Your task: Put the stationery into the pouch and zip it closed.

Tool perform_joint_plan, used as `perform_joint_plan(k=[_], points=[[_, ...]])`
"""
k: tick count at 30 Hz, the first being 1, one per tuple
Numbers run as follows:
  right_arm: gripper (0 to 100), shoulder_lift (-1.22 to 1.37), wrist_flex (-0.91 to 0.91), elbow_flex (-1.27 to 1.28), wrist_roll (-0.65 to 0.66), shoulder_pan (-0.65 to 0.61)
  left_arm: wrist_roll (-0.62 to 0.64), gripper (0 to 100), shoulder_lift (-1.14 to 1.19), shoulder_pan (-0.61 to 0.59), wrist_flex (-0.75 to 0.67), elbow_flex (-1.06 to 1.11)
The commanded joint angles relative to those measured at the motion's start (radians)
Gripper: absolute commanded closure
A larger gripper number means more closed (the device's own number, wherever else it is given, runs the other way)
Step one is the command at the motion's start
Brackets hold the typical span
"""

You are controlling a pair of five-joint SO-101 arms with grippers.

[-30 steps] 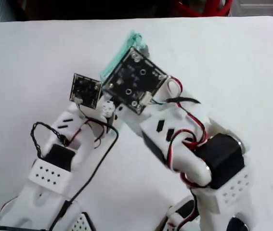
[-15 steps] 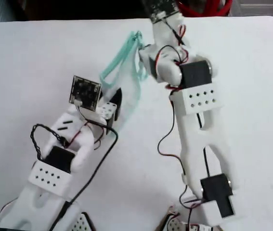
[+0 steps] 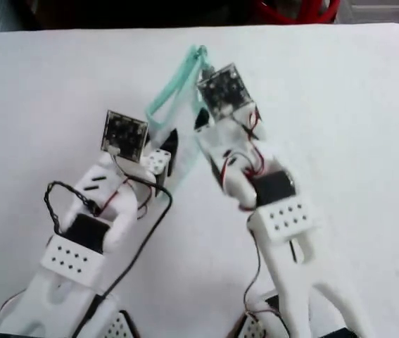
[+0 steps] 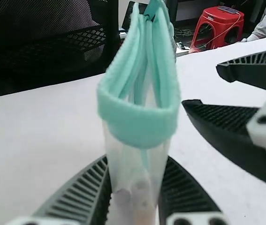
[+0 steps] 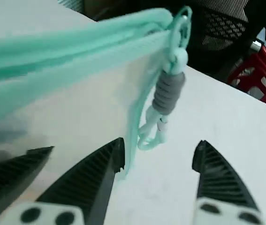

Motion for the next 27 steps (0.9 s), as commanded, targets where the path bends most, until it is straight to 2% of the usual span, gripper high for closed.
perform_joint_plan(k=[1, 9, 13, 17, 21, 27], points=[[75.8, -0.048, -0.105, 0.017, -0.008, -0.019, 0.005, 89, 0.012, 0.005, -0.006, 0.000], [75.5, 0.209, -0.407, 0.011, -0.009, 0.008, 0.005, 89, 0.010, 0.025, -0.005, 0.017], [75.5, 0.231, -0.453, 0.011, -0.018, 0.002, 0.005, 89, 0.012, 0.025, -0.006, 0.017], [75.5, 0.240, -0.538, 0.011, -0.097, 0.042, 0.005, 89, 0.012, 0.025, -0.006, 0.017], [75.3, 0.242, -0.552, 0.011, -0.098, 0.044, 0.005, 89, 0.012, 0.025, -0.006, 0.017], [68.0, 0.283, -0.591, 0.009, -0.100, 0.005, 0.005, 89, 0.012, 0.027, -0.006, 0.017]])
